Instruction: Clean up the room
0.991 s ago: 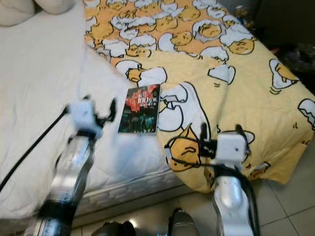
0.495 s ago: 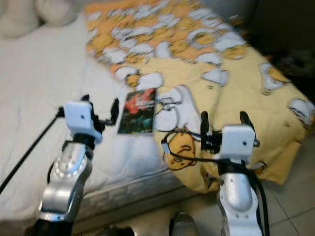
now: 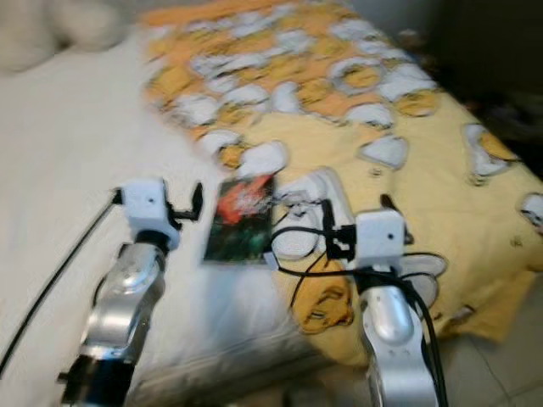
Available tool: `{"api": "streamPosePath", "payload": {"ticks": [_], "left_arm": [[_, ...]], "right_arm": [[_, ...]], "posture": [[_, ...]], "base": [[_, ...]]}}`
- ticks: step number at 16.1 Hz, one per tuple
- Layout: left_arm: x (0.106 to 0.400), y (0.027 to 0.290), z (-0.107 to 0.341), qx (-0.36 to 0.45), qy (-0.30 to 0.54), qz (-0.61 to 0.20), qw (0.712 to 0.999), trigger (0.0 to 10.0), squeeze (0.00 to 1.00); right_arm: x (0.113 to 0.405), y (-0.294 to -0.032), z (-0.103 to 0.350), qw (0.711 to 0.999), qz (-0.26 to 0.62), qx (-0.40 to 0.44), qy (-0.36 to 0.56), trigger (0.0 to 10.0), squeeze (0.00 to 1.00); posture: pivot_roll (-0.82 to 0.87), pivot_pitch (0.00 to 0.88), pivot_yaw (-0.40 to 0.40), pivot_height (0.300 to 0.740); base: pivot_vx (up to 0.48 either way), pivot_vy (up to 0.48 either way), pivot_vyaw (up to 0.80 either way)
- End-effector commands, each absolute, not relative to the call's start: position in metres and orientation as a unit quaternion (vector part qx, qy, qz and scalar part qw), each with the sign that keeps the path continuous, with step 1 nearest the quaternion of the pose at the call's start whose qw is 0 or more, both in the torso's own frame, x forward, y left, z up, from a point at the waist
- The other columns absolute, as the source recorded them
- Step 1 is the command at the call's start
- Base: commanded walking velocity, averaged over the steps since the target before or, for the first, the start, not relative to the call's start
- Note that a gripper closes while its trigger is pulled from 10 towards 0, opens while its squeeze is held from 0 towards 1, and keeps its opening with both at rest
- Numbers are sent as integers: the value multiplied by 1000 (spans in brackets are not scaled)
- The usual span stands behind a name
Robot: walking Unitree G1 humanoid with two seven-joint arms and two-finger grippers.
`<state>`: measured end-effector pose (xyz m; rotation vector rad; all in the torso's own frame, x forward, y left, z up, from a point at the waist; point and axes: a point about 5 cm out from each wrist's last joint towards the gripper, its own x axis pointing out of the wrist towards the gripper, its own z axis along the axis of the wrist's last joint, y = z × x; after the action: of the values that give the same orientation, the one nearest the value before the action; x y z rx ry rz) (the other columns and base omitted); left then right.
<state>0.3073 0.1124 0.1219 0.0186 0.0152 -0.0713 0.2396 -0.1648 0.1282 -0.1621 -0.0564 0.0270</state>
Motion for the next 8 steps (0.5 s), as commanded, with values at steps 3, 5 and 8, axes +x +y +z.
{"api": "streamPosePath", "payload": {"ticks": [3,5,8], "left_arm": [[336,127,114,6,67,-47,997,10000,0],[351,141,109,-21,96,-43,994,10000,0],[367,155,103,-83,132,-48,987,10000,0]], "right_arm": [[238,-165,107,995,45,-81,30,10000,0],[238,-164,106,995,54,-79,33,10000,0],[231,-165,103,993,71,-81,46,10000,0]], "posture": [[-226,93,51,731],[-234,112,47,731],[-259,142,46,731]], "base": [[160,0,0],[0,0,0],[0,0,0]]}}
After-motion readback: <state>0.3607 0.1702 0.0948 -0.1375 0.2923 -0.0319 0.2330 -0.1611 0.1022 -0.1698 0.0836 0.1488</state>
